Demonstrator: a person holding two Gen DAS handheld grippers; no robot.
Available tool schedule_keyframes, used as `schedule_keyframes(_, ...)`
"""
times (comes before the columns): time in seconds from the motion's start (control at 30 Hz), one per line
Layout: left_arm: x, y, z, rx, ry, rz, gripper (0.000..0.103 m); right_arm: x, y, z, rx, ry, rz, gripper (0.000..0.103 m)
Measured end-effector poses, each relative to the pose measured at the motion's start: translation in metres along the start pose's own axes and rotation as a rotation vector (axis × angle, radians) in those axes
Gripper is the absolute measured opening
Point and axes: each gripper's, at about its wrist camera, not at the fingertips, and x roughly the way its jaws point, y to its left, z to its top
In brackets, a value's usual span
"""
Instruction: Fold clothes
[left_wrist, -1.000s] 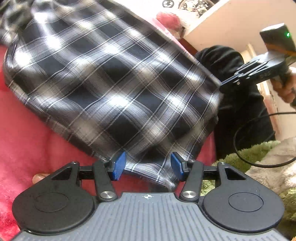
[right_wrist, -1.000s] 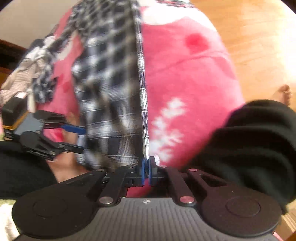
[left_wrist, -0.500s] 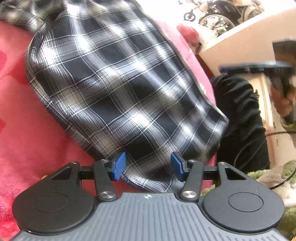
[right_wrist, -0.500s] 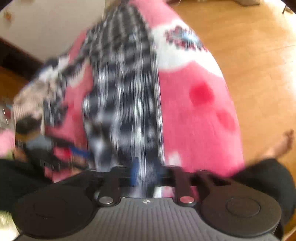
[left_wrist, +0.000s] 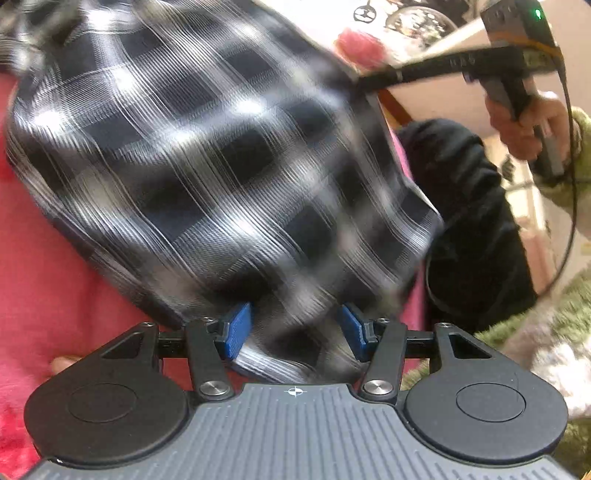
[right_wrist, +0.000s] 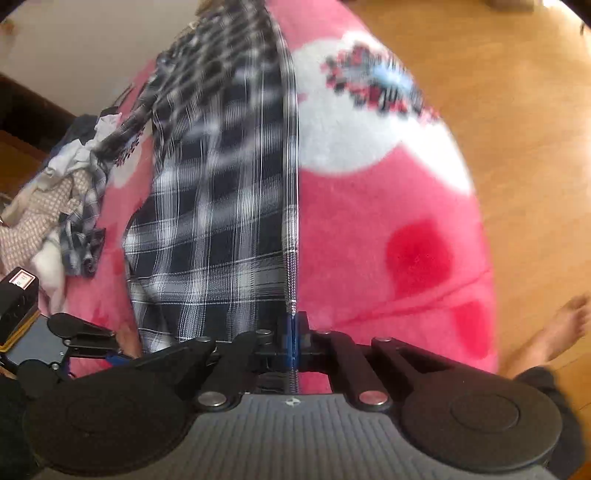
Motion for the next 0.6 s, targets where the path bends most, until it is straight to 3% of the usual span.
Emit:
schedule_keyframes(0.3,-0.002,-0.018,-0.005,0.093,0.001,0.003,0.053,0.007,-0.010,-0.013,0.005,-0.049,-0.115,0.001)
schedule_keyframes(0.4,-0.028,-0.007,-0.013,0.070,-0.086,-0.009,0.053,-0.005,-0.008,-0.015,0.031,-0.062,-0.176,0.007)
schedule_keyframes(0.47,-0.046,0.010,-0.019,-0.008,-0.182,-0.044,0.054,-0.017,-0.002,-0.015,0.021,-0.081,-0.221,0.008)
schedule_keyframes(0.53,-0.058,0.031,-0.016,-0.114,-0.270,-0.050,0.054,-0.030,0.013,-0.010,-0.021,-0.141,-0.225,0.008)
schedule_keyframes(0.6,-0.071,0.053,-0.014,-0.224,-0.357,-0.012,0.054,-0.039,0.035,-0.002,-0.061,-0.188,-0.172,0.010)
